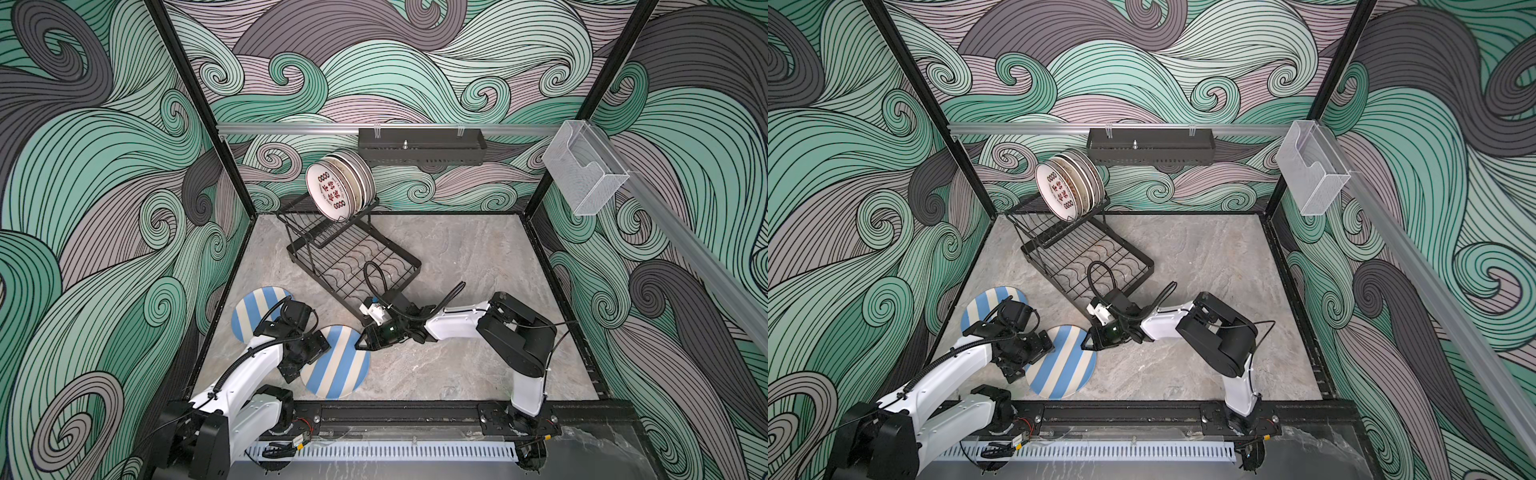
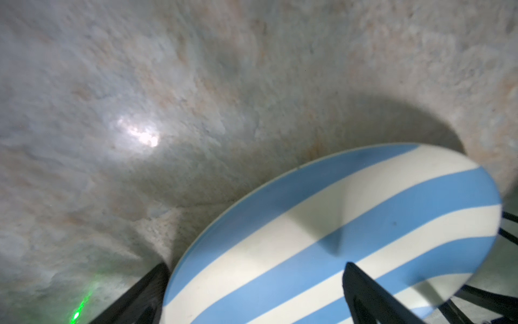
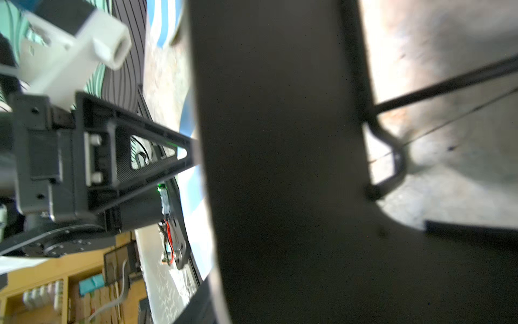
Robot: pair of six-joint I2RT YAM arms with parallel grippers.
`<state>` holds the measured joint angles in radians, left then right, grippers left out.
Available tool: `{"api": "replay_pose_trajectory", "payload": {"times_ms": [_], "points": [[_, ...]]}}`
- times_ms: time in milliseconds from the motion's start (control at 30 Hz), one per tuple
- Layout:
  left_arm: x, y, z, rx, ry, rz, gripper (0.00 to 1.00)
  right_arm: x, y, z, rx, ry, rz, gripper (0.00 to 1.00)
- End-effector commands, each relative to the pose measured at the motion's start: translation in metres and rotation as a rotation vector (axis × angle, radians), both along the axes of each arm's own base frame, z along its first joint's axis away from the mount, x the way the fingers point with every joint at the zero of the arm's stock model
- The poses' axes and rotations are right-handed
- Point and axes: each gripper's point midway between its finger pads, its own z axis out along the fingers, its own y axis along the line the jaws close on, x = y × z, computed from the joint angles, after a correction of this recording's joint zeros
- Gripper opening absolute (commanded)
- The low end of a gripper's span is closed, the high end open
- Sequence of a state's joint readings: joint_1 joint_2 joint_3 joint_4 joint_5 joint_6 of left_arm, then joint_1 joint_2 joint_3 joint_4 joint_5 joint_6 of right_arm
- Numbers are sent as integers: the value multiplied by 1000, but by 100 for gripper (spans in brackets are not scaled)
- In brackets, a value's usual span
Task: Load plates into a dish rack
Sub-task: Pick up the plate from the bottom-center of the table.
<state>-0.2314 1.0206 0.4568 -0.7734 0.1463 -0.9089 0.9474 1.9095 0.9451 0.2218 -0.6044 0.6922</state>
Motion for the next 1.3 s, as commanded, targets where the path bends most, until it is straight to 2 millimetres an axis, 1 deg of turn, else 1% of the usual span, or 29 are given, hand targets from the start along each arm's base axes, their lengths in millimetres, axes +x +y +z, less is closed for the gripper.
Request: {"api": "replay_pose_trajectory", "payload": {"times_ms": [0,167,300,400,500,567,667,767,867,933,1067,1167,1267], "points": [[22,-24,-3,-109,-80,-41,99,-5,6,17,72,49,-7,41],[30,-22,3,-89,-103,-64,99,-6,8,29,102,39,4,41],[32,-22,4,-83,-117,-69,99,-7,6,32,104,38,8,39],[31,-18,4,-58,-108,-77,99,-3,0,36,102,23,-12,36],[32,-11,8,-15,-104,-84,99,1,-5,44,100,1,-22,34],[34,-9,12,3,-108,-88,99,2,-9,49,93,-13,-30,30],[40,-10,19,1,-123,-93,99,4,-13,54,80,-36,-37,25],[42,-11,25,-3,-141,-93,99,6,-14,55,68,-47,-44,20],[41,-9,35,2,-169,-91,99,7,-15,51,42,-50,-47,14],[40,-4,44,24,-192,-92,99,7,-16,49,27,-51,-43,10],[42,6,67,81,-251,-103,99,8,-20,55,16,-75,-41,2],[50,15,87,137,-312,-113,99,8,-22,69,21,-108,-33,0],[60,32,108,246,-379,-118,99,8,-25,92,36,-153,-22,0]]}}
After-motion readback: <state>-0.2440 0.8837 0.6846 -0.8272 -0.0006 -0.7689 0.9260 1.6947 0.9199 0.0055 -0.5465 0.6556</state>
